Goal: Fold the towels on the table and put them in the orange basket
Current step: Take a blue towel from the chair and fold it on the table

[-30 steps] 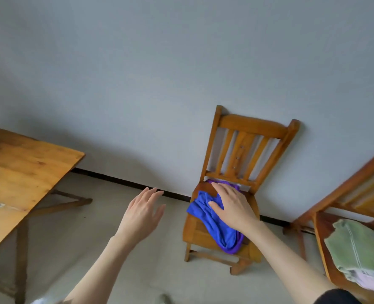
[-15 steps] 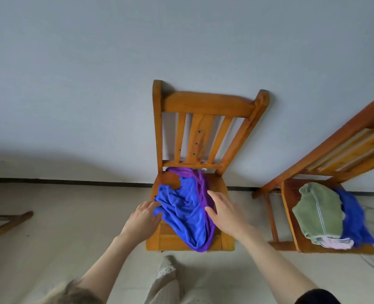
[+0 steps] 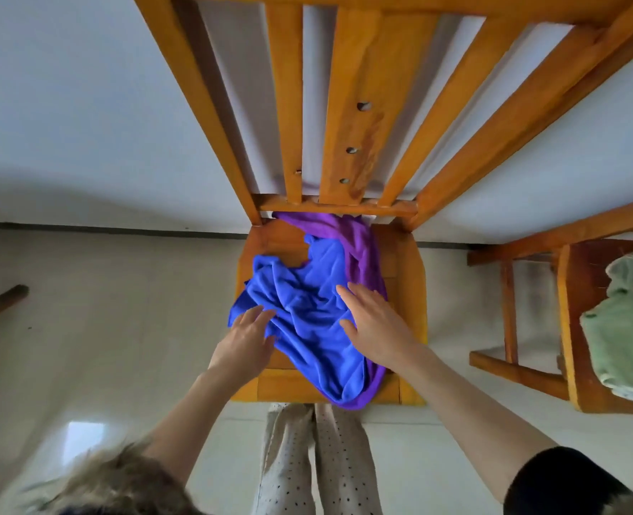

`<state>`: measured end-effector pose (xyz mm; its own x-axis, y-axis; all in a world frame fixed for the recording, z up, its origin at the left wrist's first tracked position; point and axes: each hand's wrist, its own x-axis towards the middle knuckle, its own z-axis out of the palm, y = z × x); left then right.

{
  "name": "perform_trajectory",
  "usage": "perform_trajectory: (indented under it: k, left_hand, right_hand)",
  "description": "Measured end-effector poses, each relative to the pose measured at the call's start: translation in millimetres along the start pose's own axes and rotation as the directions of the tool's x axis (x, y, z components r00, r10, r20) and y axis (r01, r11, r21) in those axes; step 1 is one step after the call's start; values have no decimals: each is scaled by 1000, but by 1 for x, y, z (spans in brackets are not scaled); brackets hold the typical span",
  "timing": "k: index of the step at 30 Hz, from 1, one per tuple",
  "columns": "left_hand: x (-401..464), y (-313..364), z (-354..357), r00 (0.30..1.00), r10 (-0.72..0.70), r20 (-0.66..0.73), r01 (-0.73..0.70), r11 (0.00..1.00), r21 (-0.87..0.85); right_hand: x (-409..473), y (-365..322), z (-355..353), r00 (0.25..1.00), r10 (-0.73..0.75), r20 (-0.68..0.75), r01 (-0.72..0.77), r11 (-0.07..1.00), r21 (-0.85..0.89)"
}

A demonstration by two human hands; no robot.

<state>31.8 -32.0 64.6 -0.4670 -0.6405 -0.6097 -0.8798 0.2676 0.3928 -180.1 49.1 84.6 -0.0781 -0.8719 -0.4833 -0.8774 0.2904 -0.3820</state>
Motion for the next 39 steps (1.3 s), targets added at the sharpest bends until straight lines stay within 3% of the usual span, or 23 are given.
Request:
perform_trajectory:
  k: [2, 5, 9, 13, 18, 24, 26, 29, 33, 36, 39]
  left_hand:
    - [24, -14, 11, 996, 12, -83, -11, 1000, 11]
    - [55, -25, 25, 964, 155, -215, -133, 984, 114]
    - [97, -12, 21, 916, 340, -214, -273, 917, 291]
    - [117, 7, 22, 937, 313, -155, -218, 870, 441]
    - [106, -4, 27, 957, 221, -187, -82, 828, 555]
    - [94, -16, 38, 964, 132, -231, -20, 902, 432]
    - [99, -13, 40, 956, 120, -267, -15, 931, 365]
    - [109, -2, 44, 979, 16, -205, 30, 976, 218]
    - [119, 5, 50, 976, 33, -217, 5, 985, 173]
    - [123, 11, 47, 964, 25, -263, -3, 996, 85]
    - [119, 16, 38, 941, 33, -336, -47, 998, -34]
  right_hand:
    - [29, 11, 27, 999, -46, 10, 46, 998, -52]
    - [55, 21, 59, 997, -75, 28, 77, 991, -108]
    - [67, 38, 83, 995, -88, -44, 80, 985, -155]
    - [65, 45, 89, 986, -118, -122, 95, 979, -179]
    - [69, 38, 76, 969, -91, -231, 49, 983, -178]
    - [114, 18, 50, 929, -135, -346, 53, 970, -236]
    - [129, 14, 49, 943, -153, -296, 49, 943, -330]
    - [139, 10, 51, 968, -136, -212, 26, 891, -454]
    - [138, 10, 42, 992, -82, -99, 27, 886, -463]
    - [133, 6, 36, 960, -147, -238, 27, 897, -442]
    - [125, 6, 36, 935, -234, -267, 101, 896, -432]
